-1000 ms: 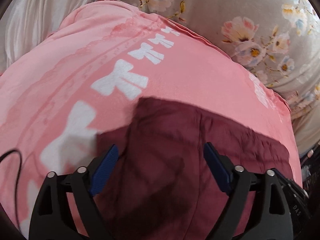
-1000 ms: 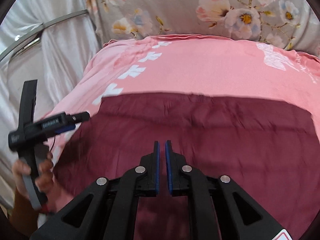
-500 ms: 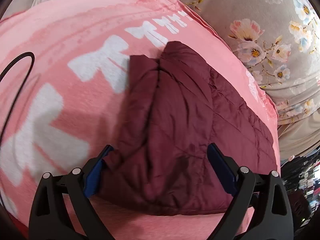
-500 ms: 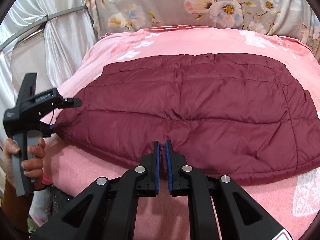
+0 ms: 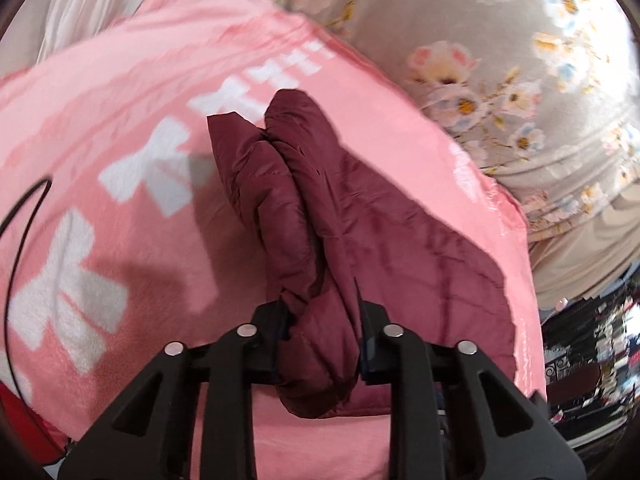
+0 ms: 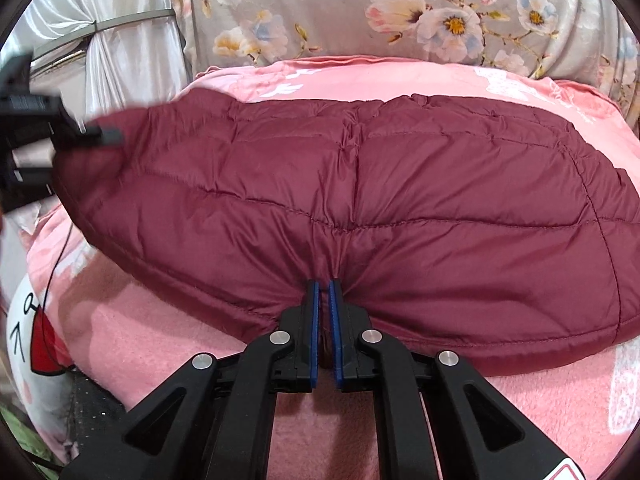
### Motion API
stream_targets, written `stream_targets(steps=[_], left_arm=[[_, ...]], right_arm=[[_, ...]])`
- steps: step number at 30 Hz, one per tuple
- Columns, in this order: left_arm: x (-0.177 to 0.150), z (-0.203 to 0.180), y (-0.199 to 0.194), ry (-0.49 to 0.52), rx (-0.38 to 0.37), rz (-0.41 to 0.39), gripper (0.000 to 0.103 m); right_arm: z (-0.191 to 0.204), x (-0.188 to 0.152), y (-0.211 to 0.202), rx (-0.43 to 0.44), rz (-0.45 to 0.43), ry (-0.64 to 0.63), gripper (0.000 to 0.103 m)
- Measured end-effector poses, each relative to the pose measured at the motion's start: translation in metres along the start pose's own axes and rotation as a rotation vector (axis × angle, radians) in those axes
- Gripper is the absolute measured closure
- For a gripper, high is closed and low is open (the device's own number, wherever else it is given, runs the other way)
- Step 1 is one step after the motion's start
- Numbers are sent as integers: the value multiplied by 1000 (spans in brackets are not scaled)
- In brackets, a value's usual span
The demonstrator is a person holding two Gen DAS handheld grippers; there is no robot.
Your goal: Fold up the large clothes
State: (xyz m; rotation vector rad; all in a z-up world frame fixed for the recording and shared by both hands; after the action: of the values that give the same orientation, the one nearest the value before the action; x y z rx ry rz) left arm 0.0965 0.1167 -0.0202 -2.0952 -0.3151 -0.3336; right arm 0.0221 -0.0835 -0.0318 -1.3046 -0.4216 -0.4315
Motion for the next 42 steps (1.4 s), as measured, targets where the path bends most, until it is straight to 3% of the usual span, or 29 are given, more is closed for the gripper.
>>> stream_targets(steps=[6,10,18,21,30,42], left_arm=[[-4,-66,-33,143,-60,-72,86],[-16,-131,-40,298,-109,-66,87],[-39,-232,6,499,-119,20,88],[-46,-259,31,546,-99,57,88],[-77,-313,108,623,-49,189,89],[-120,-337,196,656,63,333,89]], right_arm=[[1,-1,1,9,-37,6,98],[2,-4,1,39,-58,23,99],[-18,-19,-20,183,-107,137,103],[-27,-29,-36,201,-126,152,102],[-85,-64,-69,127,-157,284,100],[-159,-96,-91,37,-178,495,99]])
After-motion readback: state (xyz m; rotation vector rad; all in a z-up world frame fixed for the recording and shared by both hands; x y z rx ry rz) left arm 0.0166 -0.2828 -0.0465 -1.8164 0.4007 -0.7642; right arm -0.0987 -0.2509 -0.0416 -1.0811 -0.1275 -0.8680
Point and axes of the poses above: each gripper's, at about its wrist camera, not at the fingertips, and y roughly the way its jaws point, z to its left, x to its top, the point moved 6 cm from there along y, roughly the way its jaws point, and after that the axes turned 15 degrees about z, right-handed, at the moved point
